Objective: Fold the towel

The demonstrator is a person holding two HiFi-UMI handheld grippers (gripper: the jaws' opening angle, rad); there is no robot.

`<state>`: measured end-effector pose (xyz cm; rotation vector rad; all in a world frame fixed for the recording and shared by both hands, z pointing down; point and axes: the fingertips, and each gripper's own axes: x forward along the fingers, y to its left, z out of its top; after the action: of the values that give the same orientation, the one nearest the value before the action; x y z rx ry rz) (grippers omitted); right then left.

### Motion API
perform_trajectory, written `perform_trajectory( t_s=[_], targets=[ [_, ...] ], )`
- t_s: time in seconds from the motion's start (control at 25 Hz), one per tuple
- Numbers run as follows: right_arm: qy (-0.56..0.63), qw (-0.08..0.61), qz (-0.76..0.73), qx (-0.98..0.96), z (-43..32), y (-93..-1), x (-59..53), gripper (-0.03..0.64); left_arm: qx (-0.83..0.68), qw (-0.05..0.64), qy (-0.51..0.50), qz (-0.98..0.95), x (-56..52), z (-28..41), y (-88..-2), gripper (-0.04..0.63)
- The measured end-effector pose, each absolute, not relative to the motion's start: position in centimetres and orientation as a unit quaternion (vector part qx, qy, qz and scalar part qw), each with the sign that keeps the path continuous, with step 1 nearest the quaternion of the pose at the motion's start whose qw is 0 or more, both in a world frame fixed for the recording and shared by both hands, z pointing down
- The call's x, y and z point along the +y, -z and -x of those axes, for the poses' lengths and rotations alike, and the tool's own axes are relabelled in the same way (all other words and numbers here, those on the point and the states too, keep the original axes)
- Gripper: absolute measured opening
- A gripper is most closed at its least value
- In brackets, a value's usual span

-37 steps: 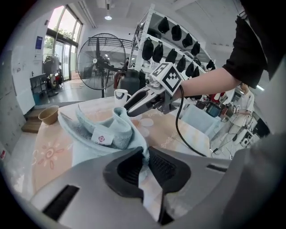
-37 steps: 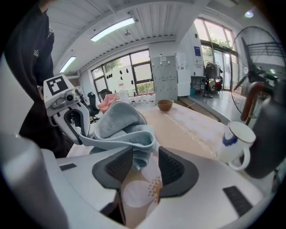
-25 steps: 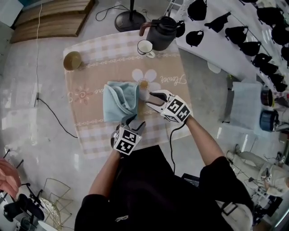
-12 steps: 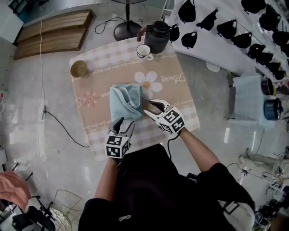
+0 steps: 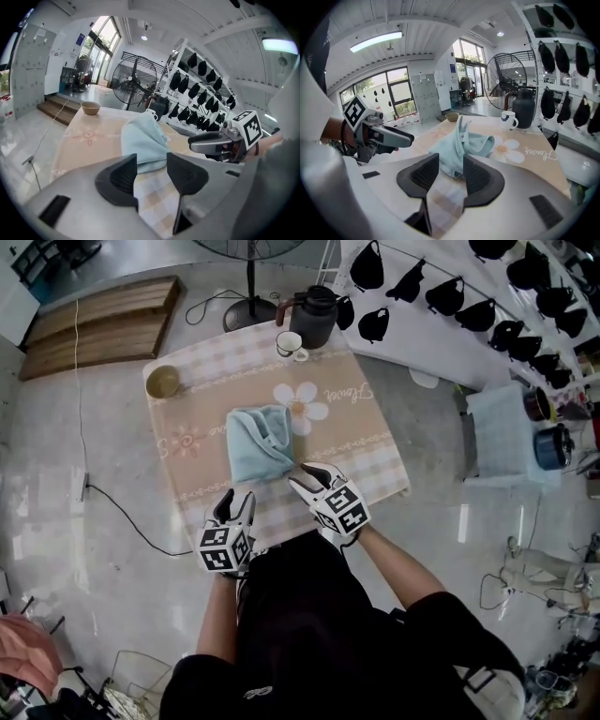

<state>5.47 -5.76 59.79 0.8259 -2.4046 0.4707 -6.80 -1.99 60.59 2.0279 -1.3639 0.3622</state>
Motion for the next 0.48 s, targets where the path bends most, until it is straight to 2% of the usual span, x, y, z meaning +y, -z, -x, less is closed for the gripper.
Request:
perform_trajectory(
  t_s=[0.12,0.16,0.2,0.24,0.32,0.48],
  targets=[
    [-0.172,0.287,-0.316,-0.888,-4.9,-59.9,-3.8,0.137,-0.516,0.326,-0.139,-0.780,-0.9,7.5,-60.7,0.180],
    [-0.171,0.292,-0.319,-0.885,-4.7,-60.0,-3.3,0.105,-0.517,0.324,-0.143,-0.779,-0.4,7.7,-60.8,0.135],
    [-0.170,0.298,-0.323,-0.882,-4.6,-60.0,-2.6,0.063,-0.519,0.324,-0.148,-0.777,0.0,7.9,-60.9,0.046],
    [-0.170,0.303,-0.326,-0.879,-4.6,-60.1,-2.0,0.027,-0.521,0.324,-0.151,-0.775,0.5,8.0,-61.0,0.012],
    [-0.170,0.313,-0.331,-0.874,-4.8,-60.1,-1.0,0.002,-0.521,0.327,-0.155,-0.773,1.2,8.0,-60.6,0.006],
    [-0.168,0.327,-0.338,-0.866,-5.0,-59.9,-0.6,0.002,-0.520,0.330,-0.146,-0.774,0.9,7.9,-59.5,0.005]
  ],
)
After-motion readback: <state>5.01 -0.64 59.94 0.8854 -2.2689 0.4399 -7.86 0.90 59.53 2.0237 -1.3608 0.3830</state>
